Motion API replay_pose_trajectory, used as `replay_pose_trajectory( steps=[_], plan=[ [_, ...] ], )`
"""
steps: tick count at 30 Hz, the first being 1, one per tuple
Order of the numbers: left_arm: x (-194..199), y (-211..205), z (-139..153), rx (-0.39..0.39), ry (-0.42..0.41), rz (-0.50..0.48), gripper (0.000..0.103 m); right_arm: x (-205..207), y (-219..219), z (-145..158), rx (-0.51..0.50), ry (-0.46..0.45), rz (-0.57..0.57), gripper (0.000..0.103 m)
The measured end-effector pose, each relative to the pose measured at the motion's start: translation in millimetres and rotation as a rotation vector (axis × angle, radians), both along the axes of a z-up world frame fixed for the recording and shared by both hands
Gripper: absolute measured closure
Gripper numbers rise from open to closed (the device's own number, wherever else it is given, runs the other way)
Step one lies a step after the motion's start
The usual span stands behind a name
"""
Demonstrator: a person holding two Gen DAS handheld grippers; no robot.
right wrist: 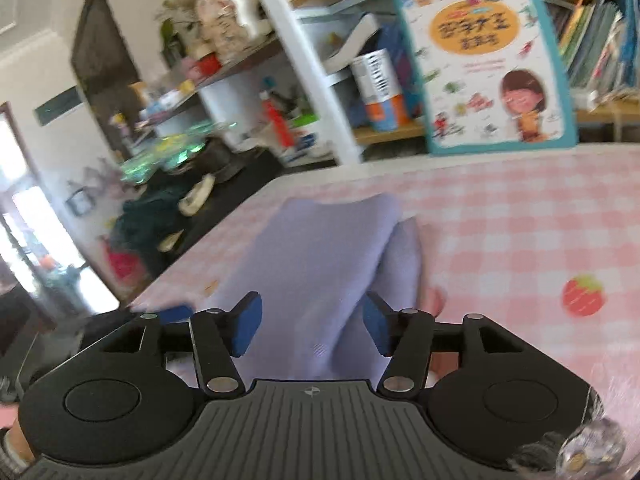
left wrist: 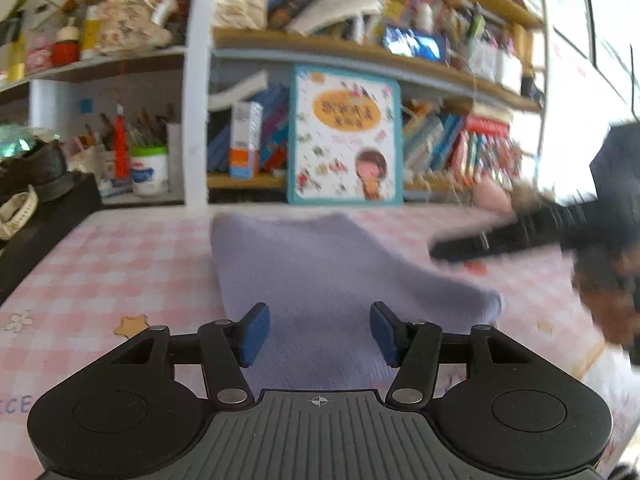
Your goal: Fold clothes
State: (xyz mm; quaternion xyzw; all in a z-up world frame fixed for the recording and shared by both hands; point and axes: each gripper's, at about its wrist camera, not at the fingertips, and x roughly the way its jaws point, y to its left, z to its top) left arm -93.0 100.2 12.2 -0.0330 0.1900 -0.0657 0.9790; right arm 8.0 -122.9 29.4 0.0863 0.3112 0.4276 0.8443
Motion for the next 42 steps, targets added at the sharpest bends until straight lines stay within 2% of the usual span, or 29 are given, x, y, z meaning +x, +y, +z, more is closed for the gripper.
replay_pose_trajectory(
  steps=[1,3,4,6,8,11,13,16,18,21,24,26,31,34,38,42],
  plan=[
    [-1,1,2,-0.012,-0.013,-0.001,0.040,-2,3,-2,-0.020,-0.001,0.007,0.050],
    [0,-2,1,-0.010,-0.009,-0.013,0.040,-3,11,-10,-0.090,-0.010,0.008,0.066],
    [2,-5,1,0.001,-0.001,-0.014,0.040,-4,14,-13,-0.112,-0.010,0.020,0.089],
    [7,-10,-4,0.036,0.027,-0.001,0.040,-11,16,-13,-0.116,-0.040,0.043,0.091],
    [10,-15,-11,0.071,0.053,0.016,0.039,-28,20,-7,-0.162,-0.152,0.050,0.092],
    [9,-18,-12,0.093,0.050,0.011,0.039,-36,20,-8,-0.190,-0.190,0.038,0.092],
    [8,-17,-10,0.087,0.053,0.012,0.038,-29,21,-19,-0.211,-0.146,0.025,0.091],
    [5,-11,-7,0.075,0.055,0.028,0.035,-22,17,-27,-0.182,-0.094,0.017,0.091],
    [4,-4,-5,0.060,0.051,0.047,0.032,-24,17,-24,-0.186,-0.093,0.013,0.089],
    [1,8,1,0.028,0.037,0.069,0.030,-28,16,-18,-0.204,-0.103,0.009,0.079],
    [-4,15,5,0.017,0.022,0.078,0.023,-29,11,-12,-0.205,-0.112,-0.007,0.064],
    [-6,16,6,0.026,0.022,0.080,0.021,-30,7,-8,-0.207,-0.120,-0.017,0.052],
    [-5,19,6,0.036,0.028,0.062,0.016,-26,2,-8,-0.229,-0.108,-0.037,0.044],
    [-2,20,7,0.040,0.030,0.052,0.011,-22,1,-9,-0.227,-0.091,-0.052,0.034],
    [12,28,9,0.030,0.071,0.017,0.008,-15,1,-11,-0.217,-0.054,-0.059,0.032],
    [33,41,9,-0.020,0.132,-0.018,0.008,-4,3,-13,-0.195,0.007,-0.053,0.032]
  ],
)
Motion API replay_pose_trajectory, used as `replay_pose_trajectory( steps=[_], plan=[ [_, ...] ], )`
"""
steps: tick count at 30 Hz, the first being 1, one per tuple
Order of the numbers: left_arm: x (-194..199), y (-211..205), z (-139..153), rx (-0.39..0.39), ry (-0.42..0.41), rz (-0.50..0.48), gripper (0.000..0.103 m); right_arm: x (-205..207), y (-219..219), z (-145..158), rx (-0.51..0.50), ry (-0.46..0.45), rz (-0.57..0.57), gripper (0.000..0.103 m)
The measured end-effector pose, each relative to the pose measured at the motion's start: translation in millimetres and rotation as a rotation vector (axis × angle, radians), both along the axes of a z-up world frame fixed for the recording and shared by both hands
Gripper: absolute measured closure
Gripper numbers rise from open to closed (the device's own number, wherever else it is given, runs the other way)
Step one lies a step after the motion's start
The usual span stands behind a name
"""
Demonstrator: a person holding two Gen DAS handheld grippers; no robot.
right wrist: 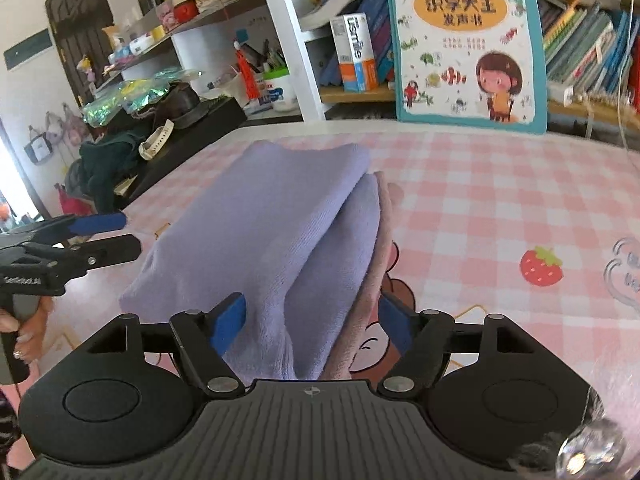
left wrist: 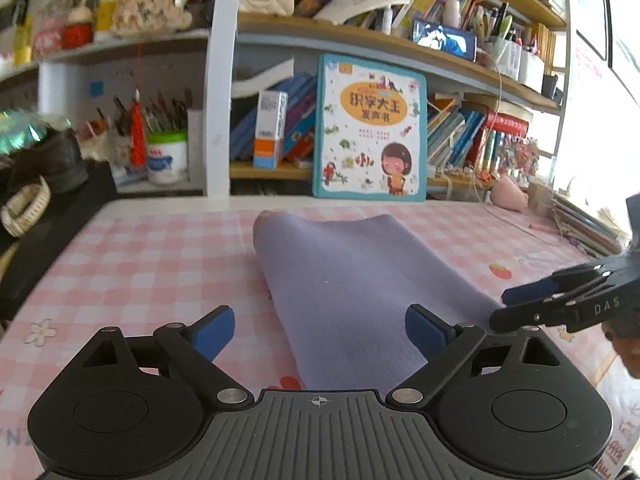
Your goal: Fold clothes
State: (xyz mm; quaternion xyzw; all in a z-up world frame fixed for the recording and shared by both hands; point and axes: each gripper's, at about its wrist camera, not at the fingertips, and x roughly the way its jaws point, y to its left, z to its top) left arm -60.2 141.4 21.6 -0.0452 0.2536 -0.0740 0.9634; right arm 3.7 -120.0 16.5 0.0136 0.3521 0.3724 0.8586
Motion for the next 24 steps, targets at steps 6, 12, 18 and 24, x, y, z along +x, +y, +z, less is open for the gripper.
replay_pose_trajectory(
  steps=[6,12,18,24],
  plan=[
    [31,13,-12,-0.089,0.115,-0.070,0.009,23,-3,-4,0.077,0.148,-0.001,0.031],
    [53,32,-26,-0.252,0.197,-0.081,0.009,50,-6,-8,0.125,0.274,-0.007,0.031],
    [68,38,-35,-0.339,0.230,-0.108,0.025,64,8,-15,0.116,0.300,0.026,0.036],
    [53,5,-21,-0.141,0.132,-0.100,0.047,42,18,-2,0.030,0.076,0.065,0.072]
  ],
)
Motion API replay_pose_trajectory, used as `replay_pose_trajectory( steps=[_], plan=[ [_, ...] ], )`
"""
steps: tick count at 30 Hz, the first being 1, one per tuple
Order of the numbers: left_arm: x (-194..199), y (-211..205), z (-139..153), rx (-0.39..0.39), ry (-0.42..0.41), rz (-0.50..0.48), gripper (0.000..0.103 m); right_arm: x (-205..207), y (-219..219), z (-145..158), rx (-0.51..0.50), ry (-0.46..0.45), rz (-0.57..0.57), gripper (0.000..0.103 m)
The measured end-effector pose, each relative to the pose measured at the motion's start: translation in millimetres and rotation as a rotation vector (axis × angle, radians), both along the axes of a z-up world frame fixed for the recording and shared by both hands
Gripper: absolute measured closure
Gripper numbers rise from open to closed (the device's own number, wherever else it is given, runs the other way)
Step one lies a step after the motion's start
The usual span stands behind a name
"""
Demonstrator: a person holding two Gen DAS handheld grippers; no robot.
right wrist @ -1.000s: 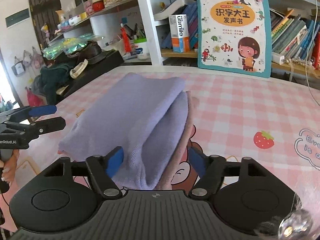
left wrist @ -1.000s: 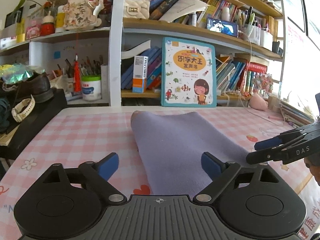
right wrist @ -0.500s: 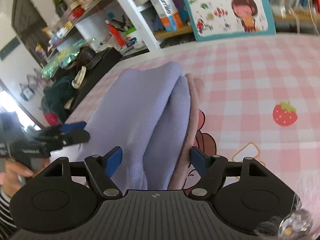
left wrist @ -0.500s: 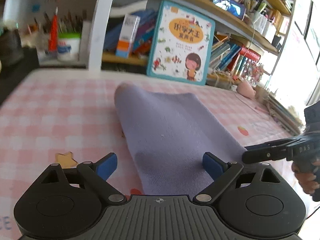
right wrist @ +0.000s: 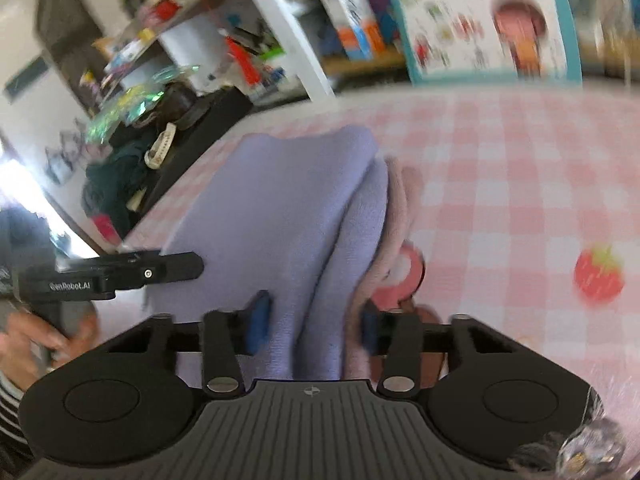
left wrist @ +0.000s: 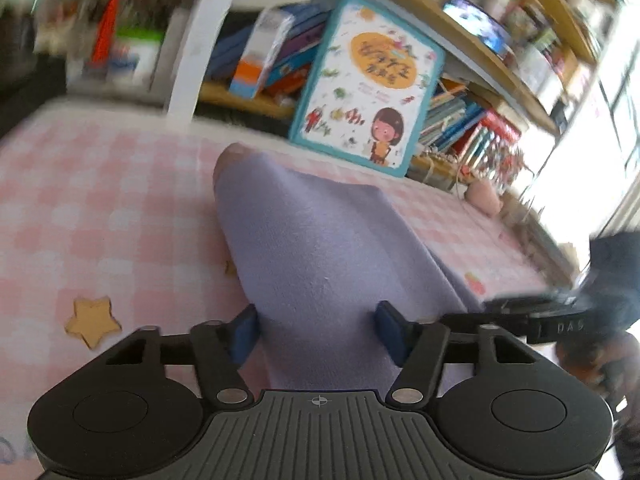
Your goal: Fold clothes
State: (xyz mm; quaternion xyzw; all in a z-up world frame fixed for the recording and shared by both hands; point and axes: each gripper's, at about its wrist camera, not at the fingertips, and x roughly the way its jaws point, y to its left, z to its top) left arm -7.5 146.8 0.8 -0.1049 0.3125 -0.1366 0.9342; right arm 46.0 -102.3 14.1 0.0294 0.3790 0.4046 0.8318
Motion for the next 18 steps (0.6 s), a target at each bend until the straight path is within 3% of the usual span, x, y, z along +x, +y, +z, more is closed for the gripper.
replay_pose_trajectory(
  steps=[2,4,10,14,18],
  plan=[
    [-9,-17,6,0.112,-0.064,-0.017,0.047,-14,5,5,-0.055,-0.105,0.027,0.075],
    [-10,-22,9,0.146,-0.072,-0.025,0.045,-14,2,2,-0.055,-0.097,0.024,0.075],
    [10,11,-4,-0.060,0.066,-0.005,0.034,10,-14,-6,0.050,0.091,-0.013,0.060],
    [17,24,-14,-0.146,0.112,-0.011,0.024,21,-16,-14,0.087,0.178,-0.014,0.053],
    [22,31,-25,-0.235,0.132,-0.013,0.024,30,-19,-21,0.136,0.245,-0.013,0.051]
  ],
)
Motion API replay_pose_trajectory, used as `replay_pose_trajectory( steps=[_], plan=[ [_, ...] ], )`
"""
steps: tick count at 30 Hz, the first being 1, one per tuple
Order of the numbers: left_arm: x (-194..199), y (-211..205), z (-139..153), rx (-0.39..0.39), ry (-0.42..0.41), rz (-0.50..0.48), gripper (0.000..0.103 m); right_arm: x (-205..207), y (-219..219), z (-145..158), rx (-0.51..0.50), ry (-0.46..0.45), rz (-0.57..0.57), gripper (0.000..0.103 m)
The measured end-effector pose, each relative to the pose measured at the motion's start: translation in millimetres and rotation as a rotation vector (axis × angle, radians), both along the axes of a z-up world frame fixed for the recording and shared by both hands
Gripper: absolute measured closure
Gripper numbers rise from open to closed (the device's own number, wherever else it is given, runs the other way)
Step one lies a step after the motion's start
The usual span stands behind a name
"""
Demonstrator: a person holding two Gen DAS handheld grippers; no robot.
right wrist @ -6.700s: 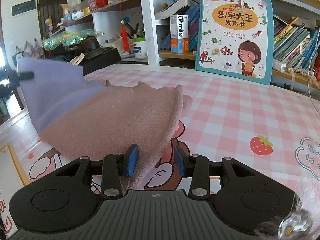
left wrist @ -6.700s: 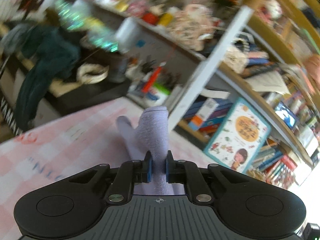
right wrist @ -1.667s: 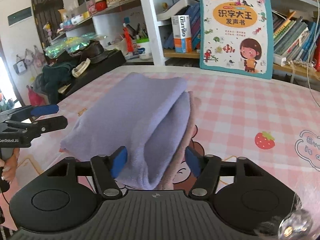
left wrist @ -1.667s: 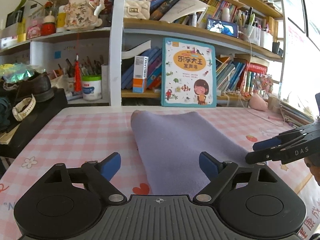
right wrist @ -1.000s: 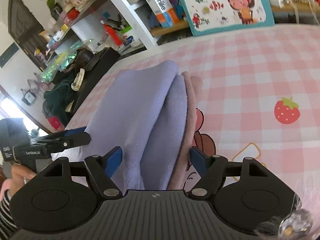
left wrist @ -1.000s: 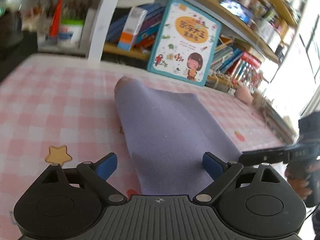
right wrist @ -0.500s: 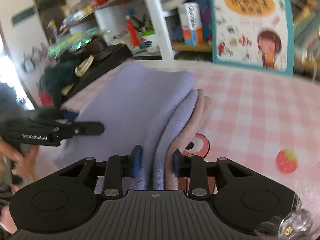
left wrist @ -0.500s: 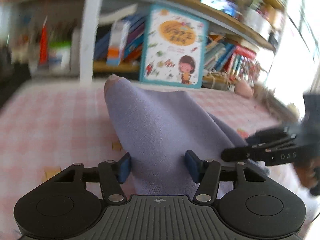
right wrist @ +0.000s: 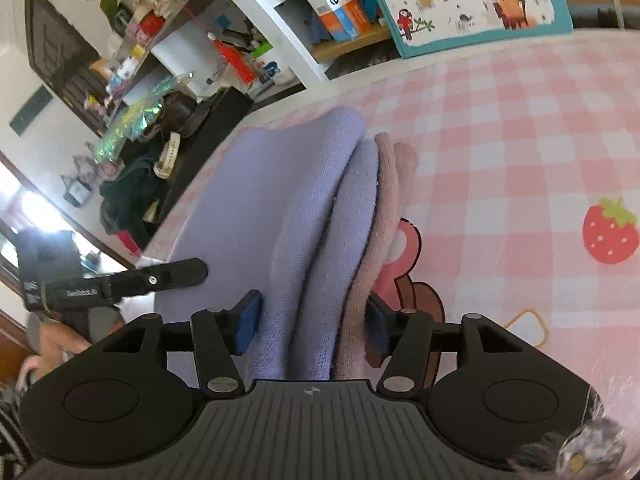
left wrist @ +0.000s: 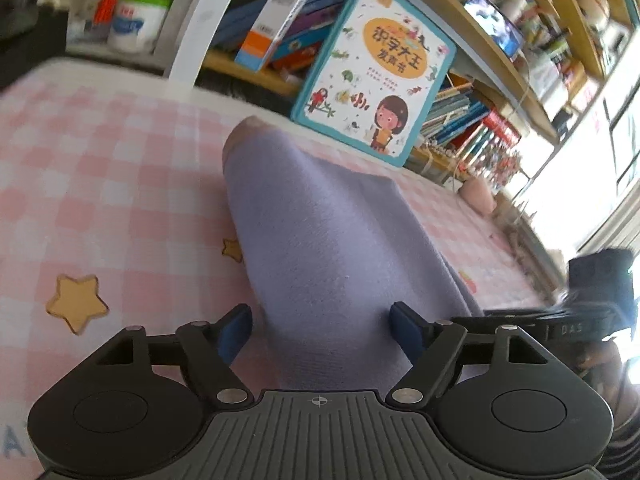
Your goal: Fold clothes
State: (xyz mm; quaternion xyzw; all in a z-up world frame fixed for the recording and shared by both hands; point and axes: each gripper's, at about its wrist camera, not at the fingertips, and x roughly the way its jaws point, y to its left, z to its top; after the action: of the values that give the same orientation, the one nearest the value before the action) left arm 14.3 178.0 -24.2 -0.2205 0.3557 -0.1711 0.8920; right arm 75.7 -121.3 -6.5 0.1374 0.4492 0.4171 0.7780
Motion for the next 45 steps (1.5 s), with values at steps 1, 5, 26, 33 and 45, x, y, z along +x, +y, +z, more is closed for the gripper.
replay_pose_trajectory(
  steps=[1,5,26,33,45],
  plan=[
    [0,-1,-1,0.000,-0.007,-0.002,0.025,1,0,0,0.008,0.006,0.002,0.050],
    [0,-6,-3,0.010,-0.029,-0.013,0.030,2,2,-2,0.026,0.008,0.019,0.056],
    [6,-47,32,0.142,-0.135,-0.061,0.046,-33,-10,36,-0.080,-0.316,-0.010,0.074],
    [46,-44,40,0.109,-0.157,-0.039,0.046,1,-9,45,-0.068,-0.346,-0.057,0.074],
    [117,-37,32,0.119,-0.118,0.002,0.047,81,8,34,-0.082,-0.301,-0.089,0.074]
  ],
)
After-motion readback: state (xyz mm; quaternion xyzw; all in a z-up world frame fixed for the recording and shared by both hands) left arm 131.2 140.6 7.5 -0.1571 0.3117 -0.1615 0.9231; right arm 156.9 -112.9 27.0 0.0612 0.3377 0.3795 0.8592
